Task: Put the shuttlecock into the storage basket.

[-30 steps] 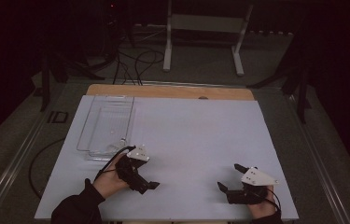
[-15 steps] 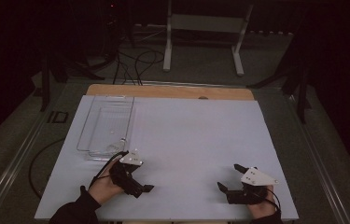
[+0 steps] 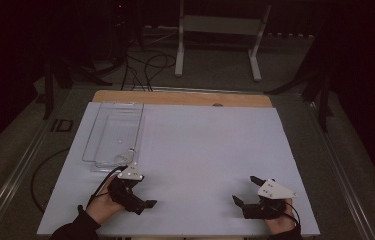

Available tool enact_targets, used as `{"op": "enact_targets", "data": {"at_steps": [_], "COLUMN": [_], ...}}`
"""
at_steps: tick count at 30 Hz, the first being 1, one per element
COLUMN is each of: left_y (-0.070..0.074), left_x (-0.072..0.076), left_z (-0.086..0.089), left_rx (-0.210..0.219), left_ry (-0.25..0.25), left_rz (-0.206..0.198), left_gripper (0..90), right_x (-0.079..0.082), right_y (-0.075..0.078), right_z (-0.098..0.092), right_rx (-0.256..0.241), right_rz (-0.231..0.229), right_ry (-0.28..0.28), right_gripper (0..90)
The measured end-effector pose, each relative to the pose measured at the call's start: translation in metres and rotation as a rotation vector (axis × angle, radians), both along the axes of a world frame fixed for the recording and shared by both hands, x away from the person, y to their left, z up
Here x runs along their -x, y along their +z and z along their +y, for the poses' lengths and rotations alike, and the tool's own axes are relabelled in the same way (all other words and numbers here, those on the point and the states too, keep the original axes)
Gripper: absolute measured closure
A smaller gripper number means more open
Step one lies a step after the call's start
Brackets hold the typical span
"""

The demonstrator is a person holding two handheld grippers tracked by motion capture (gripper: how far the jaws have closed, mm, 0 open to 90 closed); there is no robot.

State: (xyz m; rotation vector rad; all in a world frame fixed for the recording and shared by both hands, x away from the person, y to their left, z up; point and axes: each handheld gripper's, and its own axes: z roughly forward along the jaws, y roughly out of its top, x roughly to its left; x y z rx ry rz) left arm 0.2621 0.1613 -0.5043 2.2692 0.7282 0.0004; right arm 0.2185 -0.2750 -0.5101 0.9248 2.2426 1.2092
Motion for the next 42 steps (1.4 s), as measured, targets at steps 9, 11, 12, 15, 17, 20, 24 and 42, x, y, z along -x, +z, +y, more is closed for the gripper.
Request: {"op": "enact_targets", "data": {"at_steps": [9, 11, 12, 15, 17, 20, 24, 42], "left_y": [-0.005, -0.007, -0.007, -0.010, -0.011, -0.012, -0.012, -0.018], "left_x": [0.004, 0.004, 0.004, 0.005, 0.004, 0.004, 0.004, 0.004], "left_z": [0.014, 0.017, 0.018, 0.020, 0.023, 0.025, 0.027, 0.024], "left_rx": [0.042, 0.053, 0.045, 0.044, 0.049, 0.056, 0.045, 0.012], "left_ry": [0.059, 0.071, 0.074, 0.093, 0.109, 0.129, 0.138, 0.149], "left_rz": [0.010, 0.015, 0.016, 0.011, 0.007, -0.004, -0.014, -0.038], "left_gripper": [0.2, 0.2, 0.1, 0.2, 0.1, 0.1, 0.1, 0.1], "right_x": [-0.001, -0.001, -0.001, -0.001, -0.002, -0.002, -0.001, -0.001], "right_y": [-0.001, -0.002, -0.002, -0.003, -0.003, -0.003, -0.003, -0.003], "right_z": [0.000, 0.000, 0.000, 0.000, 0.000, 0.001, 0.001, 0.000], "right_rx": [-0.002, -0.002, -0.003, 0.001, -0.001, -0.002, 0.000, 0.012], "right_rz": [0.008, 0.010, 0.012, 0.015, 0.018, 0.019, 0.017, 0.010], "right_ry": [0.001, 0.001, 0.001, 0.002, 0.006, 0.007, 0.003, 0.005], "right_gripper": [9.5, 9.5, 9.5, 9.5, 9.5, 9.5, 9.5, 9.5]}}
